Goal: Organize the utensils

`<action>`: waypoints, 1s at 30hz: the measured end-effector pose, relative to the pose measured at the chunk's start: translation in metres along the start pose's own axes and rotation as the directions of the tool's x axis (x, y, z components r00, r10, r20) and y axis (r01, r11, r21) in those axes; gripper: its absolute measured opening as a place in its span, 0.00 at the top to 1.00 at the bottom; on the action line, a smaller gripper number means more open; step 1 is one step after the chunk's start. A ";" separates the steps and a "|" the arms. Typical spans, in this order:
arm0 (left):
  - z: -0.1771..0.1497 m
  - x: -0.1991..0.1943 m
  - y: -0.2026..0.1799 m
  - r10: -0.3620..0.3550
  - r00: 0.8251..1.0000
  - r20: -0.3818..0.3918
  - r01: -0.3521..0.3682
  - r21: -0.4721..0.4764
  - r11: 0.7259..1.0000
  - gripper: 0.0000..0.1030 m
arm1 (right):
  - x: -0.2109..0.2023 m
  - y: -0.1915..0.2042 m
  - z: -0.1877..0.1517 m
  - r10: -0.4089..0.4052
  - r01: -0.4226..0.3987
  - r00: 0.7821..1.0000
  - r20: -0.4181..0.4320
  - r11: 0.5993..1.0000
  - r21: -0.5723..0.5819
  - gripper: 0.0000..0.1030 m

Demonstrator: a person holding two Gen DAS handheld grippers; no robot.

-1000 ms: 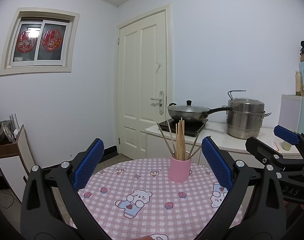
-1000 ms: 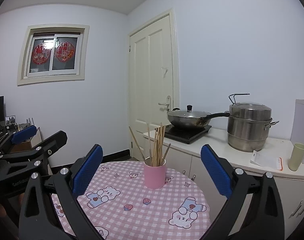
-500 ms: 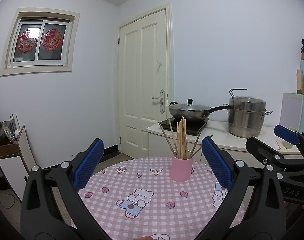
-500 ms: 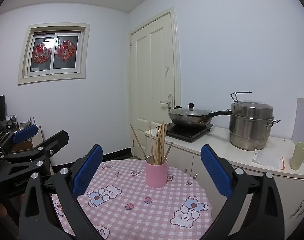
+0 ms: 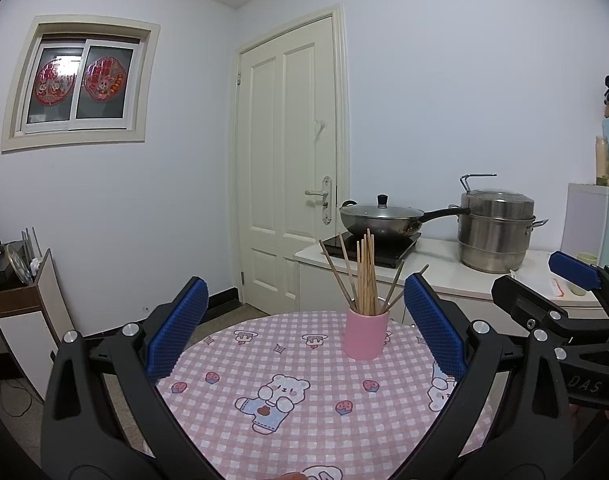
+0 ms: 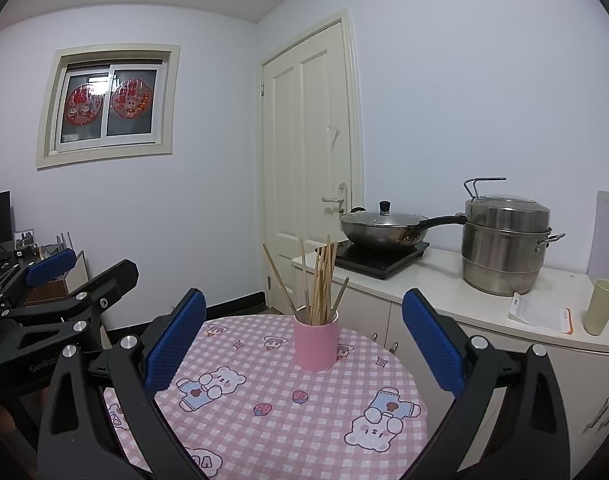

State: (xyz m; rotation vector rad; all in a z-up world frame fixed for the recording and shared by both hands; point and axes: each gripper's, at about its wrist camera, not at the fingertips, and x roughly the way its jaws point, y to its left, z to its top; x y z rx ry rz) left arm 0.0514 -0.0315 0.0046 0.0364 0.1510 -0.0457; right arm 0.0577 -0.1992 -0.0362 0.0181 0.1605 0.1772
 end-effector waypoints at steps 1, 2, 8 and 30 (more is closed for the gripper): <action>0.000 0.000 0.000 0.000 1.000 0.000 0.000 -0.001 1.000 0.06 | 0.000 0.001 0.000 0.001 -0.001 1.000 0.000 1.000 0.001 0.08; 0.000 0.000 0.001 0.001 1.000 0.001 -0.001 -0.002 1.000 0.06 | 0.000 0.001 0.000 0.003 -0.003 1.000 0.000 1.000 0.002 0.08; 0.000 0.000 0.000 0.001 1.000 0.003 -0.001 0.000 1.000 0.06 | 0.000 0.001 0.001 0.002 -0.002 1.000 0.000 1.000 0.002 0.08; -0.002 -0.004 -0.002 0.011 1.000 0.024 -0.011 0.004 1.000 0.06 | 0.001 0.000 0.000 -0.001 0.001 1.000 -0.004 1.000 -0.002 0.08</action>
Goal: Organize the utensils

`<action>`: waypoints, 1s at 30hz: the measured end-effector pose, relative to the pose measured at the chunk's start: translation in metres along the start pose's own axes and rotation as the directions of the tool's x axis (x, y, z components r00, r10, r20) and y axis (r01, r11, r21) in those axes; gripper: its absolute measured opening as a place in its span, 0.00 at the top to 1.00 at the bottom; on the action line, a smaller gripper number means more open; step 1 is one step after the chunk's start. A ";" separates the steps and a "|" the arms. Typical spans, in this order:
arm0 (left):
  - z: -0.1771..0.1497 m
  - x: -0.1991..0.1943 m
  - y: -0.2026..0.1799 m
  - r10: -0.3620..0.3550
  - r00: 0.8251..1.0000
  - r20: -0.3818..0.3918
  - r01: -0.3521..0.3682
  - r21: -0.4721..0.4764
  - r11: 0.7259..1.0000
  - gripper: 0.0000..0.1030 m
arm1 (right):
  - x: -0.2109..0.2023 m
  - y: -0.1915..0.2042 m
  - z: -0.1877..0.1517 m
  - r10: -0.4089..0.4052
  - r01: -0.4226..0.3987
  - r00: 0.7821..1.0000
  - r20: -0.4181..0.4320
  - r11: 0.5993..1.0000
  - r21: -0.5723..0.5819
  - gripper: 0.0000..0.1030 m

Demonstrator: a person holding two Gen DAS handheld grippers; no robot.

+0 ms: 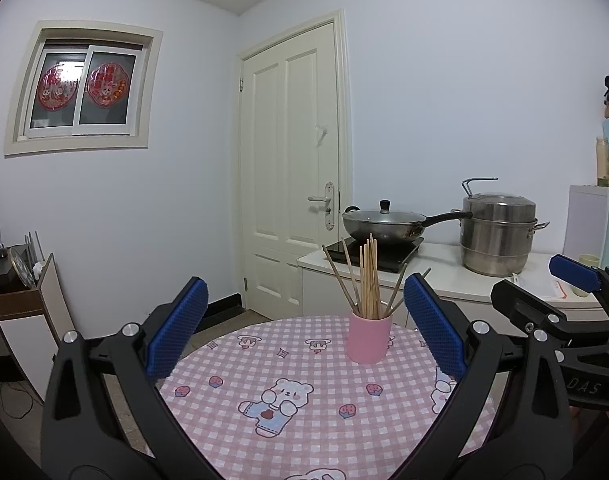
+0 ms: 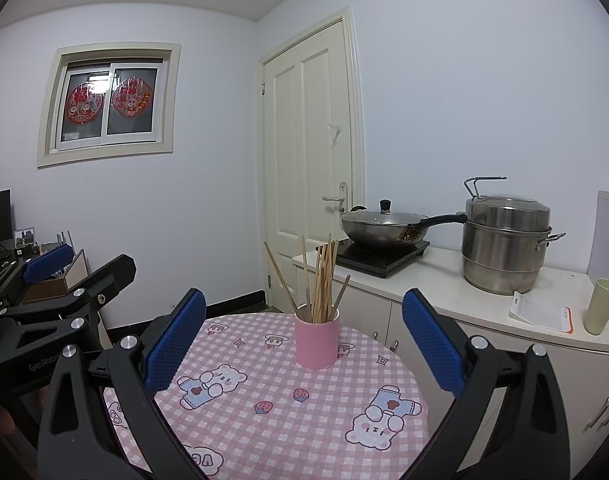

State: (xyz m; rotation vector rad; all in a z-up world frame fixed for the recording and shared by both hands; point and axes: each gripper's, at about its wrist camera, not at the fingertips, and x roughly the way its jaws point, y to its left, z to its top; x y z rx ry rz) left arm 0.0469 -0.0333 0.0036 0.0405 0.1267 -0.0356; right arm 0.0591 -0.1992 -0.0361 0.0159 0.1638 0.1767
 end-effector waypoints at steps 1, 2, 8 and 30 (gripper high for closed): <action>0.000 0.000 0.000 0.000 1.000 -0.001 0.000 0.000 1.000 0.06 | 0.000 0.000 0.000 0.000 0.000 1.000 0.000 1.000 0.000 0.08; 0.000 0.000 0.000 0.000 1.000 -0.002 0.000 -0.001 1.000 0.06 | 0.000 0.000 0.000 0.000 0.000 1.000 0.000 1.000 0.001 0.08; 0.001 0.000 0.000 0.002 1.000 -0.003 -0.002 0.002 1.000 0.06 | 0.000 0.000 0.000 0.000 0.000 1.000 0.000 1.000 0.000 0.08; 0.001 0.001 0.000 0.006 1.000 -0.002 -0.006 0.004 1.000 0.06 | 0.000 0.001 0.000 0.001 -0.001 1.000 -0.001 1.000 0.000 0.08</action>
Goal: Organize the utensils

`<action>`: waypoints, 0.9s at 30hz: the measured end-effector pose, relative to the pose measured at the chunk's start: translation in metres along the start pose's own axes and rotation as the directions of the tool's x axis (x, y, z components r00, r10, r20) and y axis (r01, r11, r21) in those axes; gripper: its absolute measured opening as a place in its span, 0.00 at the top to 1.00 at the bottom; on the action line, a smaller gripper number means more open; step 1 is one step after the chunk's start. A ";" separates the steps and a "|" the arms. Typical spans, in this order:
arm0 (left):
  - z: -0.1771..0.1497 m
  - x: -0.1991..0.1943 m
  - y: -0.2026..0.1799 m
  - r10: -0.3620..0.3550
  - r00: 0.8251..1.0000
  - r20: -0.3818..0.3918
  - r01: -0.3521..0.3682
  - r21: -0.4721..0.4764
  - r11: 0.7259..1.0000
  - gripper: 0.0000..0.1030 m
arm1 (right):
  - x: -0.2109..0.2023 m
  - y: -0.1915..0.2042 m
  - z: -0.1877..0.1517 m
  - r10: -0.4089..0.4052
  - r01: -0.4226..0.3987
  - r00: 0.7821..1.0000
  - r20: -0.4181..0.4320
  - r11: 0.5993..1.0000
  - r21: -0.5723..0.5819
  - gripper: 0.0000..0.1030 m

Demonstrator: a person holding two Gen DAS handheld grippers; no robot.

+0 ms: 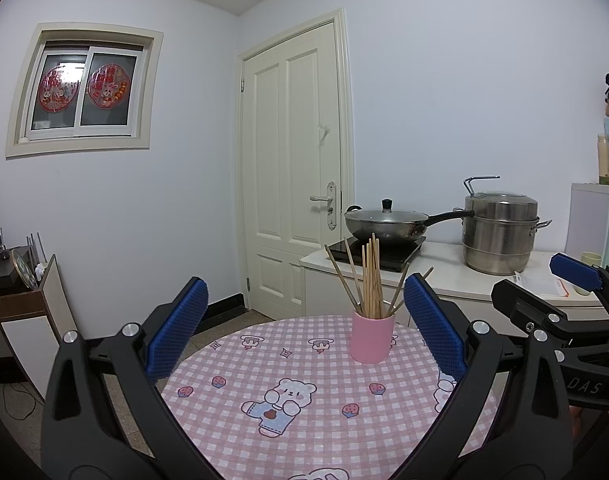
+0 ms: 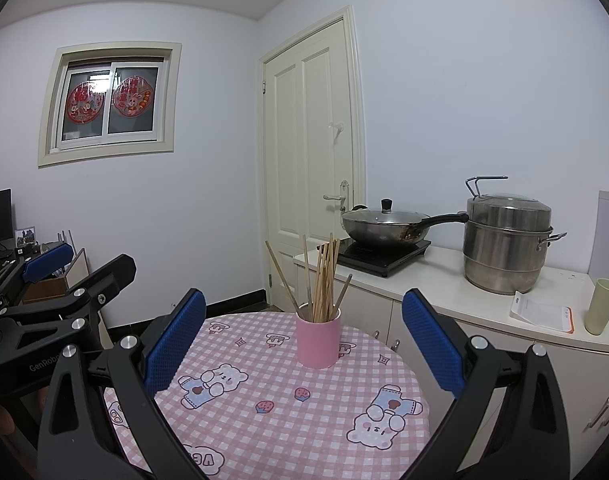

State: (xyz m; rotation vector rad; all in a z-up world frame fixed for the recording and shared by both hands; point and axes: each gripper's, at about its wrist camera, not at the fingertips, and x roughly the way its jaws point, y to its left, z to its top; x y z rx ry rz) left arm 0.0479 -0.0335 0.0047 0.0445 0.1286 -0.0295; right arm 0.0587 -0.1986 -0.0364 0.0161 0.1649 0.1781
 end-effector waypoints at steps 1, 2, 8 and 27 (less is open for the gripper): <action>0.000 0.000 0.000 0.000 1.000 -0.001 0.000 0.000 1.000 0.06 | 0.000 0.000 0.000 0.000 0.000 1.000 0.000 1.000 0.000 0.08; 0.000 0.000 0.000 0.000 1.000 0.000 0.000 0.001 1.000 0.06 | 0.000 0.000 0.000 -0.001 0.001 1.000 0.000 1.000 0.000 0.08; 0.000 0.000 0.001 0.001 1.000 0.000 -0.001 0.000 1.000 0.06 | 0.000 0.000 0.000 0.001 -0.001 1.000 -0.001 1.000 0.000 0.08; -0.007 0.007 0.004 0.008 1.000 -0.013 -0.008 -0.006 1.000 0.06 | 0.008 0.001 -0.004 0.005 -0.005 1.000 -0.015 1.000 -0.005 0.08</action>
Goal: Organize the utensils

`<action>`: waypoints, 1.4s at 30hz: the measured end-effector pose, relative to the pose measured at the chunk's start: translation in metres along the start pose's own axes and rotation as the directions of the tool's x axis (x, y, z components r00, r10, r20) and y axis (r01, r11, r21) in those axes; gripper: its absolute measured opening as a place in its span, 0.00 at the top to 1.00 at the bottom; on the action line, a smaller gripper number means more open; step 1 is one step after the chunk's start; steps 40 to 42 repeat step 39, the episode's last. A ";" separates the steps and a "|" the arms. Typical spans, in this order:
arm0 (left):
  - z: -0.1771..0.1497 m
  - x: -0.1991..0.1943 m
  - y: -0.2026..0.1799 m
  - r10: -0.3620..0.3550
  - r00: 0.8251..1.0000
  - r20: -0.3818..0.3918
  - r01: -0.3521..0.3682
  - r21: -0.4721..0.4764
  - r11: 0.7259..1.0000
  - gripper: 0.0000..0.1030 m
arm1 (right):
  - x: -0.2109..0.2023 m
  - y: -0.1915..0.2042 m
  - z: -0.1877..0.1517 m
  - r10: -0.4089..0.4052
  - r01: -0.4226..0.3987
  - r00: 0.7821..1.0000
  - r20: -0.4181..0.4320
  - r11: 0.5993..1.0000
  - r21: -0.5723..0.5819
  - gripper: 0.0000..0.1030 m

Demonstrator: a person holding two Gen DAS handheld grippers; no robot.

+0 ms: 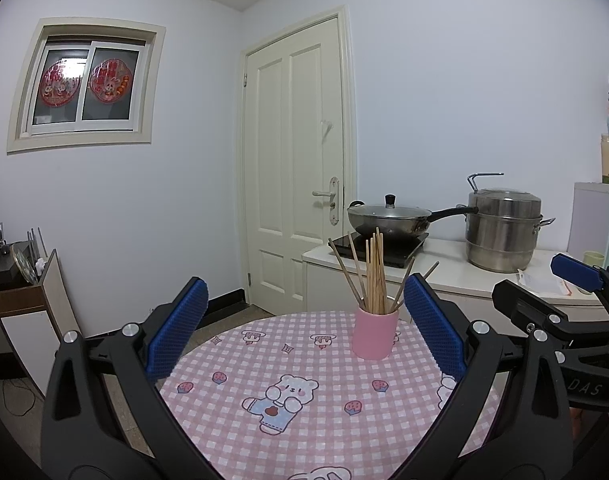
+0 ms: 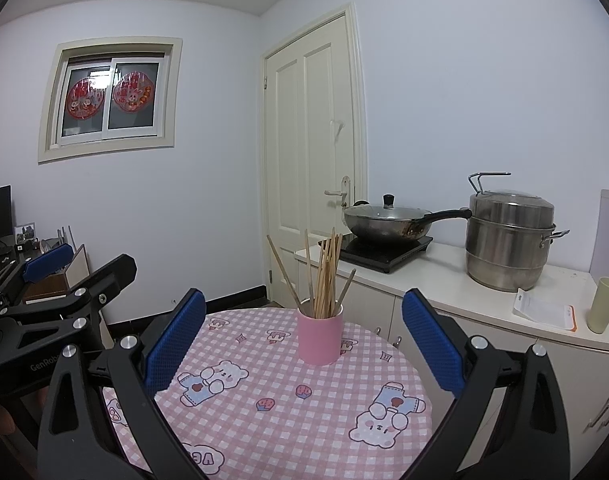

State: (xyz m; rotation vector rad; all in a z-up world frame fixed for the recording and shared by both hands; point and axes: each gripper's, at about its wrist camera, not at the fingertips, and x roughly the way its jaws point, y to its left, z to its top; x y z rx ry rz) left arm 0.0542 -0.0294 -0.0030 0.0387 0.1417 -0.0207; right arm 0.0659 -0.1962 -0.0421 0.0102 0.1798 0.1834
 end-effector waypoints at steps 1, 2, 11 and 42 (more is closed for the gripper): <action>0.000 0.000 0.000 0.000 1.000 -0.001 0.000 0.000 1.000 0.06 | 0.001 0.000 -0.001 0.000 0.000 1.000 -0.001 1.000 0.000 0.08; -0.001 0.001 0.000 0.001 1.000 -0.001 -0.001 -0.001 1.000 0.06 | 0.001 0.000 -0.001 0.001 -0.001 1.000 -0.002 1.000 0.000 0.08; -0.004 0.008 0.001 0.005 1.000 -0.013 -0.005 0.000 1.000 0.06 | 0.010 0.000 -0.004 0.004 -0.004 1.000 -0.016 1.000 0.000 0.08; -0.029 0.058 0.017 0.012 0.993 -0.119 -0.013 -0.003 1.000 0.06 | 0.061 0.006 -0.020 0.027 -0.028 0.993 -0.114 1.000 -0.004 0.08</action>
